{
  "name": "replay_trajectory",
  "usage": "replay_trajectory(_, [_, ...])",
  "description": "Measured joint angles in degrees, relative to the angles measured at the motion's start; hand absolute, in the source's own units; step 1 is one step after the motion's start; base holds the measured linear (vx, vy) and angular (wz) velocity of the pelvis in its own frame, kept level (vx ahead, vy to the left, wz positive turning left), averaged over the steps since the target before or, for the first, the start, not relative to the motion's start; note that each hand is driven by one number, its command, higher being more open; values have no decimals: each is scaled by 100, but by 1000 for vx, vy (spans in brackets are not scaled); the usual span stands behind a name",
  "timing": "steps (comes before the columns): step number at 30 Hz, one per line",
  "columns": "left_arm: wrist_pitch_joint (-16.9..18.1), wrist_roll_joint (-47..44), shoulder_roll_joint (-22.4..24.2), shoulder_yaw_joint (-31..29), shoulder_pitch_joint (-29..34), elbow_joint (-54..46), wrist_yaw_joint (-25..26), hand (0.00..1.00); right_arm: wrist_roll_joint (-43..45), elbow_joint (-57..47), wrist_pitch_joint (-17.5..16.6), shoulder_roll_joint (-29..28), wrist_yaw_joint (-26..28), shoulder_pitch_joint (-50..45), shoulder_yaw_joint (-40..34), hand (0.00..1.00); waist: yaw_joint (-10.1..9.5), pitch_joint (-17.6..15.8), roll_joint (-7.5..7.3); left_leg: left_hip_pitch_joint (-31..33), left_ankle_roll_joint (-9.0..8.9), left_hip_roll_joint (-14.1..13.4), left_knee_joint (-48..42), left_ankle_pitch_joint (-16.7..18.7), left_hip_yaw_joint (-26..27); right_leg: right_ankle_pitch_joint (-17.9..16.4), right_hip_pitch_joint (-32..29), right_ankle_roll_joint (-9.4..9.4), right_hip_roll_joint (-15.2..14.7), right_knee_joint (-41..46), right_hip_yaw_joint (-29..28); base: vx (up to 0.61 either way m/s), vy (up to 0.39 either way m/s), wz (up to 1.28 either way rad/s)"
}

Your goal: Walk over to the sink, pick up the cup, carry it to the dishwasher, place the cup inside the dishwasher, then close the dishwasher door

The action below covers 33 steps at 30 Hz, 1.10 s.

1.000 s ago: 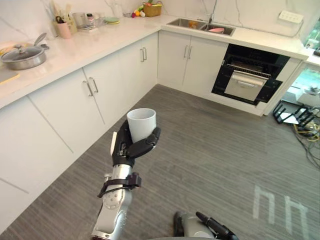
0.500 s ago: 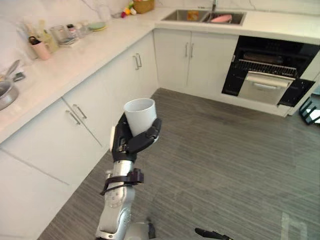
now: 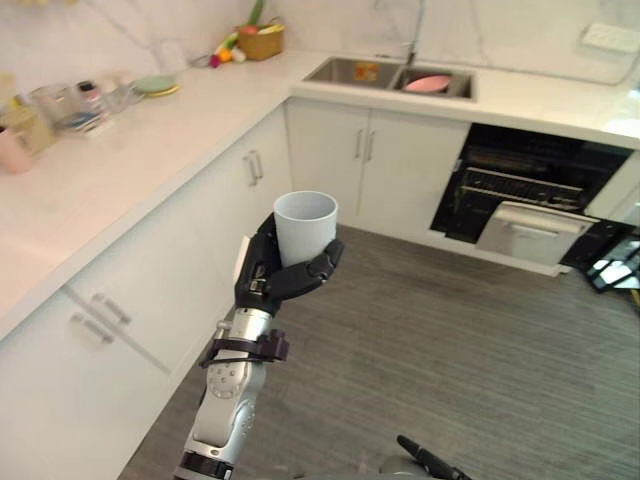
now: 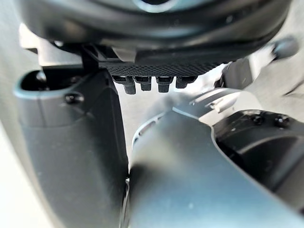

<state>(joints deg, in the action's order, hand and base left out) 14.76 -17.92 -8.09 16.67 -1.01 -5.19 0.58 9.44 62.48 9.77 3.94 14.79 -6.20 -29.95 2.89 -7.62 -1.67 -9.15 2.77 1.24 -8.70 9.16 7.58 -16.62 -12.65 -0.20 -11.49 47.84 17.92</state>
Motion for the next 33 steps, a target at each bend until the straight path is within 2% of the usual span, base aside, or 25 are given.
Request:
replay_trajectory(2, [-114, -6, -12, 123, -159, 131, -125, 0, 5, -44, 17, -87, 55, 8, -249, 100, 52, -77, 112, -309, -156, -275, -97, 274, 24, 282, -125, 81, 342, -1644, 301, 426, -123, -13])
replay_trajectory(3, [-141, -7, -52, 148, -160, 140, -222, 0, 3, -62, 18, -142, 19, 39, -241, 100, 81, -96, 67, -516, -284, -330, -195, 515, 84, 843, -115, 176, 439, -2715, 276, 440, -141, -17])
replay_trajectory(4, [-140, -1, -80, 190, -162, 140, -269, 0, 5, -74, 18, -153, -52, 45, -222, 100, 83, -113, 14, -657, -350, -305, -265, 679, 104, 1139, -114, 161, 407, -3023, 275, 466, -179, -20])
replay_trajectory(5, [-139, 17, -97, 263, -123, 157, -366, 0, 33, -102, 14, -142, -193, 41, -223, 100, 90, -146, -43, -935, -483, -329, -531, 1090, 133, 1900, -48, -188, 289, -2646, 332, 541, -215, -27])
replay_trajectory(6, [-136, 116, -34, 367, 5, 129, -417, 0, 109, -217, 3, -49, -347, 36, -194, 100, 92, -145, 191, -1069, -552, -580, -840, 1465, 276, 1406, -133, -467, 415, -2002, 332, 536, -208, -29])
replay_trajectory(8, [-109, 115, -24, 608, 19, 34, -552, 0, 223, -534, -7, -23, -873, 21, 151, 100, 92, -116, 291, -1049, -443, -750, -1347, 1660, 445, 754, -325, -549, 482, -1286, 305, 450, -214, -24])
replay_trajectory(9, [-110, 115, 53, 775, 2, 26, -603, 0, 301, -741, -7, -25, -1212, -9, 373, 100, 101, -152, 381, -763, -438, -986, -2259, 1600, 471, 494, -240, -656, 643, -1199, 329, 375, -241, -26])
replay_trajectory(11, [-109, 114, 145, 1000, 6, 20, -636, 0, 554, -1252, -7, -111, -1715, -205, 636, 100, 95, -225, 438, -171, -427, -1383, -3834, 1002, 394, 261, -22, -676, 824, -1211, 354, 307, -182, -35])
replay_trajectory(12, [-93, 123, 270, 1164, 36, 15, -661, 0, 753, -1852, -23, -171, -2263, -517, 921, 100, 99, -242, 463, 441, -373, -1701, -5091, -338, 240, 69, 253, -716, 1058, -1297, 292, 354, -155, -45])
replay_trajectory(13, [-62, 134, 309, 1198, 69, 5, -668, 0, 790, -2024, -89, -176, -2441, -628, 1036, 100, 96, -252, 449, 653, -327, -1814, -5509, -526, 230, 41, 369, -754, 1168, -1388, 220, 446, -164, -64])
replay_trajectory(14, [-50, 198, 346, 1208, 118, -61, -672, 0, 832, -2209, -227, -196, -2678, -721, 1111, 100, 101, -246, 464, 953, -273, -1876, -6010, -441, 276, 11, 539, -788, 1288, -1530, 73, 384, -96, -77])
replay_trajectory(16, [119, 218, 346, 1180, 184, -232, -680, 0, 842, -2417, -737, -182, -3010, -816, 1221, 100, 92, -242, 445, 1522, -117, -1810, -6099, 8, 460, 16, 917, -775, 1477, -1993, -304, 390, -82, -99])
replay_trajectory(18, [318, 208, 353, 1093, 241, -359, -682, 0, 838, -2541, -1136, -146, -3068, -799, 1229, 100, -4, -197, 412, 1762, -144, -1666, -5017, 455, 597, 74, 1173, -679, 1567, -2322, -721, 368, -46, -106])
replay_trajectory(19, [522, 181, 350, 1024, 321, -409, -679, 0, 812, -2621, -1407, -90, -3042, -740, 1255, 100, -50, -155, 379, 1752, -251, -1392, -3657, 573, 489, 92, 1338, -664, 1598, -2491, -1056, 545, -5, -127])
replay_trajectory(20, [718, 121, 364, 903, 469, -424, -673, 0, 703, -2641, -1630, 31, -2995, -597, 1343, 100, -50, -71, 362, 1741, -368, -1022, -2081, 518, 32, 123, 1385, -697, 1596, -2584, -1400, 551, 22, -133])
replay_trajectory(21, [799, 107, 375, 831, 561, -423, -667, 0, 655, -2641, -1722, 99, -2973, -511, 1405, 100, -54, -39, 359, 1741, -491, -879, -1384, 429, -252, 121, 1403, -694, 1603, -2629, -1590, 575, 67, -156])
replay_trajectory(22, [890, 103, 391, 660, 784, -392, -640, 0, 612, -2636, -1910, 219, -2944, -315, 1485, 100, -63, -26, 360, 1836, -724, -722, -467, 68, -735, 109, 1584, -672, 1641, -2790, -2023, 394, 79, -132])
replay_trajectory(25, [942, 95, 344, 590, 929, -99, -658, 0, 613, -2632, -2238, 351, -2944, -306, 1420, 100, -41, -6, 361, 2119, -724, -628, -380, -365, -842, -12, 2099, -467, 1613, -3086, -2413, 487, 156, -93])
replay_trajectory(27, [958, 88, 237, 639, 916, 128, -789, 0, 614, -2596, -2345, 409, -3063, -515, 1116, 100, -17, 73, 355, 2383, -547, -407, -768, -846, -551, -315, 2460, -29, 1471, -2999, -2348, 621, 271, -49])
replay_trajectory(28, [957, 88, 213, 642, 916, 173, -815, 0, 614, -2595, -2356, 400, -3103, -578, 1000, 100, -19, 124, 365, 2402, -461, -337, -857, -1005, -464, -413, 2493, 63, 1433, -2848, -2283, 703, 306, -51])
replay_trajectory(29, [960, 68, 66, 638, 872, 287, -832, 0, 624, -2499, -2372, 259, -3165, -651, 759, 100, -3, 242, 182, 2295, -337, -143, -1109, -1001, -284, -629, 2452, 141, 1185, -2205, -2054, 703, 262, -35])
replay_trajectory(30, [873, 52, -28, 637, 828, 383, -796, 0, 632, -2487, -2399, 104, -3233, -798, 571, 100, 49, 375, -48, 2045, -204, 90, -1034, -781, -175, -535, 2084, 224, 812, -1215, -1739, 578, 191, -25])
replay_trajectory(31, [872, 39, -62, 622, 813, 378, -785, 0, 631, -2486, -2412, 29, -3252, -823, 507, 100, 78, 377, -139, 1905, -158, 188, -978, -706, -127, -341, 1892, 202, 633, -674, -1561, 543, 172, -25])
replay_trajectory(32, [823, -9, -145, 615, 773, 333, -705, 0, 613, -2485, -2418, -85, -3265, -829, 426, 100, 81, 314, -262, 1458, -81, 307, -684, -630, -16, 347, 1525, -35, 246, 367, -1217, 489, 181, -37])
replay_trajectory(33, [733, -4, -182, 593, 773, 306, -584, 0, 522, -2500, -2413, -107, -3213, -848, 457, 100, 139, 319, -249, 1054, -7, 319, -412, -569, 21, 476, 1271, -235, -17, 988, -936, 463, 170, -41])
